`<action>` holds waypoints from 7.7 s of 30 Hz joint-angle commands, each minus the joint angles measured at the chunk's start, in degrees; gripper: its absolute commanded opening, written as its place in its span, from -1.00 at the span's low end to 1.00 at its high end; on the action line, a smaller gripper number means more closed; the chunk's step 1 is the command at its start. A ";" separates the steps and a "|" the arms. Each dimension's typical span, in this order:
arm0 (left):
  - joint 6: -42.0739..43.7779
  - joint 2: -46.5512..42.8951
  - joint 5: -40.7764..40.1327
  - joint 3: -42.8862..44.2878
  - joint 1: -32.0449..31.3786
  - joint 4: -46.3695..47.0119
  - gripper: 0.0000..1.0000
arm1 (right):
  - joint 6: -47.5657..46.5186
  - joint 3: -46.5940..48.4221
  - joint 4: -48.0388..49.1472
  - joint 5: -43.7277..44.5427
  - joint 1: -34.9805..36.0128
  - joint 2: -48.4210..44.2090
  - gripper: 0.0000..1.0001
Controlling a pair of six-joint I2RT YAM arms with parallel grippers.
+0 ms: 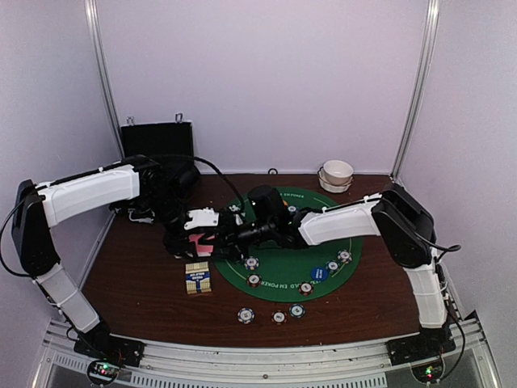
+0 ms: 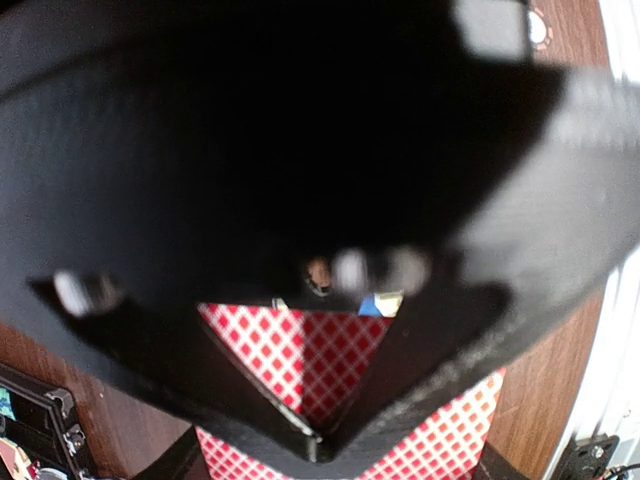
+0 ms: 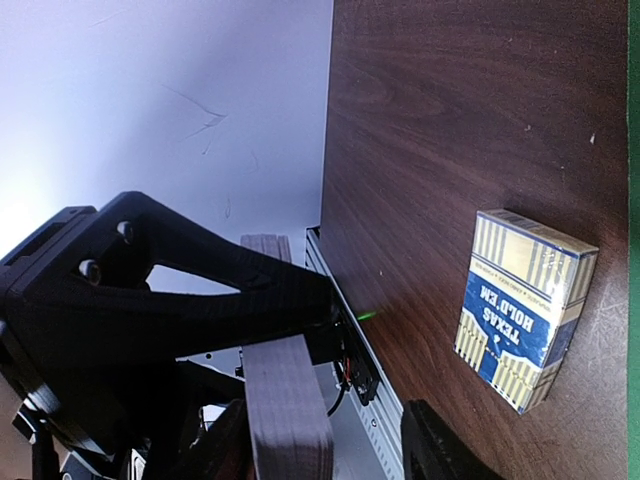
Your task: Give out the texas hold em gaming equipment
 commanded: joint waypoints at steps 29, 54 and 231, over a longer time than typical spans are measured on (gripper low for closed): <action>-1.84 -2.49 -2.11 -1.38 -0.23 2.52 -1.00 | 0.71 -6.96 0.39 -0.60 -2.38 -8.06 -0.71; -1.88 -6.06 -4.87 -4.31 1.59 2.52 -1.00 | -5.56 -6.86 -9.02 -4.00 -10.93 -12.73 -1.00; -3.09 -7.80 -2.80 -3.05 2.23 -0.91 -1.00 | -21.20 -9.78 -23.90 -0.18 -28.28 -16.67 -1.00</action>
